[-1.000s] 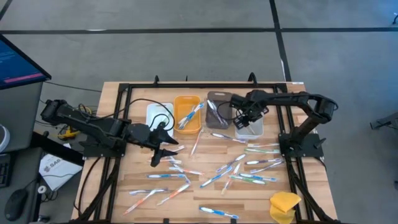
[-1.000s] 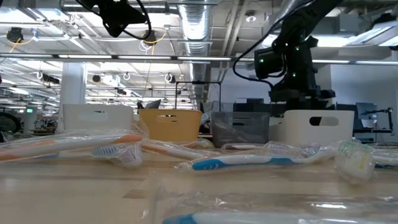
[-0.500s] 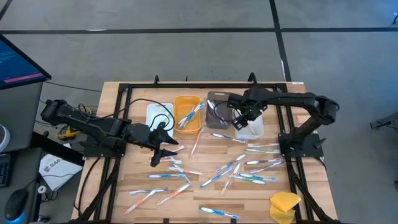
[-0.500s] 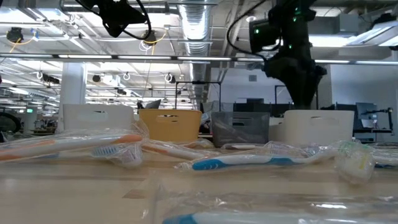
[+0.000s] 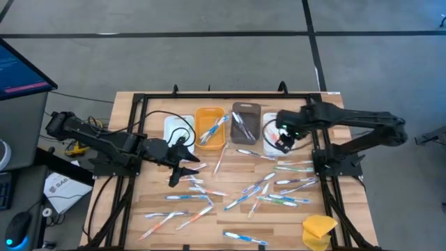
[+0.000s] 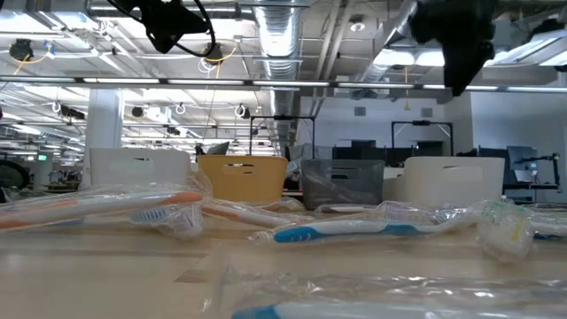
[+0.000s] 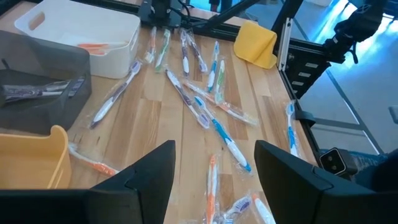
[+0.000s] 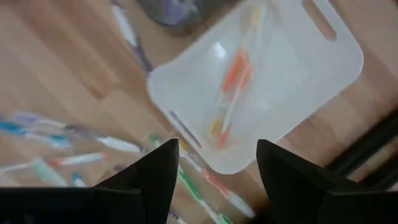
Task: Pick & Place Toothbrushes
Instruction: Put the blue toothbrush into the orange bin
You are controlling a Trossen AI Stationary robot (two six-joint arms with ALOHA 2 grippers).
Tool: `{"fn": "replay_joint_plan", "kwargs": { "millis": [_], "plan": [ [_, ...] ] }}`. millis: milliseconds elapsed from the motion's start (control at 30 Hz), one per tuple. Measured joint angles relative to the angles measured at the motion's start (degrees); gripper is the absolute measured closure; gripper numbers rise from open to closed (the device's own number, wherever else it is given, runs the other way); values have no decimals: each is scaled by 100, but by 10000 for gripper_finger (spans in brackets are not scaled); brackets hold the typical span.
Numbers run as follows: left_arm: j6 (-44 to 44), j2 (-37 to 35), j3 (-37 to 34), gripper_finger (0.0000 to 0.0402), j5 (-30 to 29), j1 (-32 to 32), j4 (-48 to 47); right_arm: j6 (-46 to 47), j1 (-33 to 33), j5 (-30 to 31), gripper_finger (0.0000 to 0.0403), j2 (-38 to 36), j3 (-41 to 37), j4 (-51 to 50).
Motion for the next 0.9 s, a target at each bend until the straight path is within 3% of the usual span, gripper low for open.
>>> {"fn": "replay_joint_plan", "kwargs": {
  "millis": [100,333,567,767,900],
  "plan": [
    [0,0,0,188,0,0,24,-159,390,261,193,-437,0,79],
    [0,0,0,188,-23,69,123,-245,1671,1581,193,-1330,0,208],
    [11,0,0,188,-22,81,207,897,2969,2157,194,-1717,-109,263],
    [289,0,0,188,-18,114,214,2079,4047,2260,194,-1782,-851,772],
    [301,0,0,188,-15,111,212,2248,4522,2740,194,-1757,-1347,1493]
  ]
}}
